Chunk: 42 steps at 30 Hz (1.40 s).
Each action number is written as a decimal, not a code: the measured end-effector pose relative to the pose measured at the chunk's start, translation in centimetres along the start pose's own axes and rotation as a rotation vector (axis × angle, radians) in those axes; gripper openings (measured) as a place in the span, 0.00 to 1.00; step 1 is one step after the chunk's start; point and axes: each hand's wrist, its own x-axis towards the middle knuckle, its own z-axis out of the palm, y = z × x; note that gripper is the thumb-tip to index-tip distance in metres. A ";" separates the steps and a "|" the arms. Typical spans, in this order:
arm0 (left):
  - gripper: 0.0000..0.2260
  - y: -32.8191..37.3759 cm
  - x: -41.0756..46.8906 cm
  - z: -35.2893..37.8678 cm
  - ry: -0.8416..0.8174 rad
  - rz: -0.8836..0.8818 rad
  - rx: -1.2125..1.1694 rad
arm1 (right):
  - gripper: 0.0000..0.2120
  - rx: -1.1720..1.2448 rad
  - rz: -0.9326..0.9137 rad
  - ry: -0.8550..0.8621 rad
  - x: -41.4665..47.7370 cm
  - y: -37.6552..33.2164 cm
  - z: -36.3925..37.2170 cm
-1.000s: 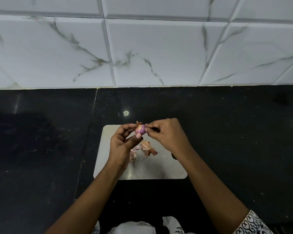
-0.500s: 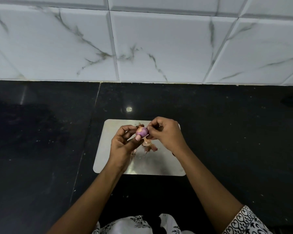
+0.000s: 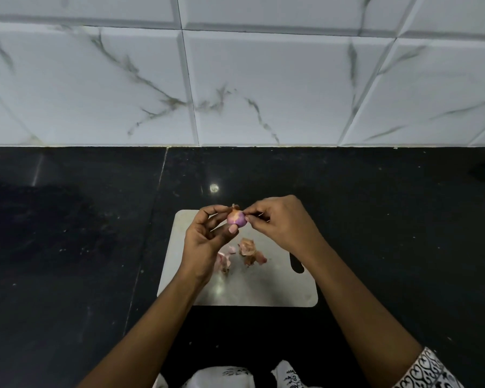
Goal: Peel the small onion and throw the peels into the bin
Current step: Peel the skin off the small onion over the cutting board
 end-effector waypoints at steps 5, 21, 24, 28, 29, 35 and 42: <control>0.15 -0.3 0.4 -0.6 -0.023 0.022 0.021 | 0.09 -0.165 -0.007 -0.028 0.6 -0.8 0.4; 0.15 -1.1 -0.4 -1.5 -0.116 -0.097 -0.140 | 0.00 0.416 0.313 -0.038 0.9 1.9 2.4; 0.25 -1.2 -0.4 -1.8 -0.137 -0.143 -0.244 | 0.02 0.420 0.384 0.010 0.8 2.8 2.6; 0.32 -1.5 -0.2 -2.1 -0.102 -0.204 -0.329 | 0.03 0.372 0.387 -0.041 0.3 3.2 2.7; 0.33 -1.6 -0.1 -2.1 -0.099 -0.210 -0.332 | 0.05 0.329 0.366 -0.107 0.2 3.2 2.8; 0.36 -1.9 -0.3 -2.6 -0.056 -0.267 -0.323 | 0.08 0.200 0.285 -0.101 -0.1 3.0 3.9; 0.13 -2.7 -0.2 -3.1 0.053 -0.317 -0.286 | 0.11 0.300 0.348 -0.221 -0.2 2.8 4.5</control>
